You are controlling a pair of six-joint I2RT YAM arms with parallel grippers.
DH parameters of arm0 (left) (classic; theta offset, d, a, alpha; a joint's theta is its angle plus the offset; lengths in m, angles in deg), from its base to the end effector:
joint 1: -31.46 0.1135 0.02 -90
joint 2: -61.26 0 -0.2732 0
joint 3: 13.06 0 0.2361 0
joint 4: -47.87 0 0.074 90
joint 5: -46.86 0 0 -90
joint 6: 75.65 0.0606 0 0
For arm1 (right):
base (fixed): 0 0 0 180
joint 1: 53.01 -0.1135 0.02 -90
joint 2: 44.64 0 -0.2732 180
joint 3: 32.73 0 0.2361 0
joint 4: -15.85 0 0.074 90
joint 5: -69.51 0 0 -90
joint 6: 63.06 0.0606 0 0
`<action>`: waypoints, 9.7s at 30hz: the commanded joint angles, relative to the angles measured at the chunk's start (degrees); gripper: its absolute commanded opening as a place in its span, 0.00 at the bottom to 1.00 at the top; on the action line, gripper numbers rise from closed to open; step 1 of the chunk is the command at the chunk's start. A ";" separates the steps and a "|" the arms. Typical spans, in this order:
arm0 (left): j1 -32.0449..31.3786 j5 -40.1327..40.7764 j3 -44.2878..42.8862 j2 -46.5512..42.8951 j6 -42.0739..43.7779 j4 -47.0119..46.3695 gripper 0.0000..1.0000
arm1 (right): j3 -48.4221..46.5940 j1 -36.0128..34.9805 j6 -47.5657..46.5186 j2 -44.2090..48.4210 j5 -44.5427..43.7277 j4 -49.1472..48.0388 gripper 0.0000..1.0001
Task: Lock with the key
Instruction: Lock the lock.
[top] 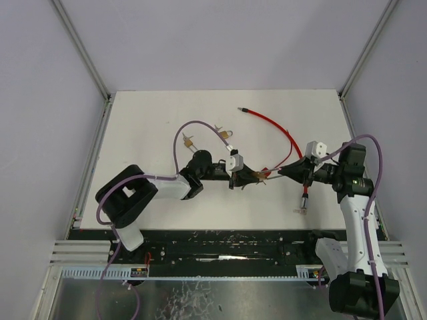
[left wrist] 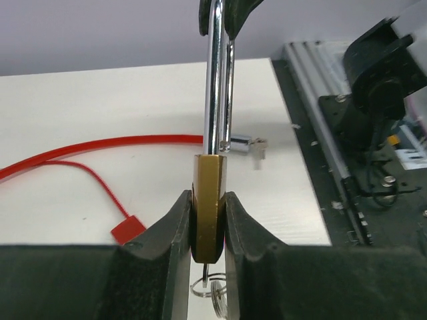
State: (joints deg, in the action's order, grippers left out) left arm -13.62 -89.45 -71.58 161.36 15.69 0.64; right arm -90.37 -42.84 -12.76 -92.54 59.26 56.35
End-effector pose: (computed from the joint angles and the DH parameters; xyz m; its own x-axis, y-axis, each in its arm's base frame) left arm 0.2230 -0.2857 0.2372 0.0928 -0.0702 -0.9932 0.9953 -0.0201 0.0944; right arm 0.1507 0.0336 0.3128 0.1243 -0.1378 -0.9826 -0.9378 0.3073 -0.1617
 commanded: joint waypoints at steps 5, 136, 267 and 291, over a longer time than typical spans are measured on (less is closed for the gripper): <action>-4.63 11.67 0.46 -4.34 18.05 10.12 0.00 | -1.87 -0.67 -27.32 1.06 -12.51 14.70 0.00; -3.44 4.95 0.83 -4.50 9.70 7.74 0.00 | 4.34 -4.32 -26.26 -0.05 -8.87 11.75 0.02; -8.41 -5.84 -2.56 -2.88 34.58 20.57 0.00 | 7.27 -14.17 -28.58 -6.13 -21.24 4.32 0.00; -15.07 7.38 4.09 13.23 10.37 -16.92 0.00 | 1.61 -14.61 -33.81 -12.18 -30.45 15.08 0.00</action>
State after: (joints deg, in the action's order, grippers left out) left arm -23.22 -78.10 -67.23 173.42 28.10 4.57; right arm -84.62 -56.72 -45.77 -103.01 27.91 76.31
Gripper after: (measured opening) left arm 0.177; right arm 0.039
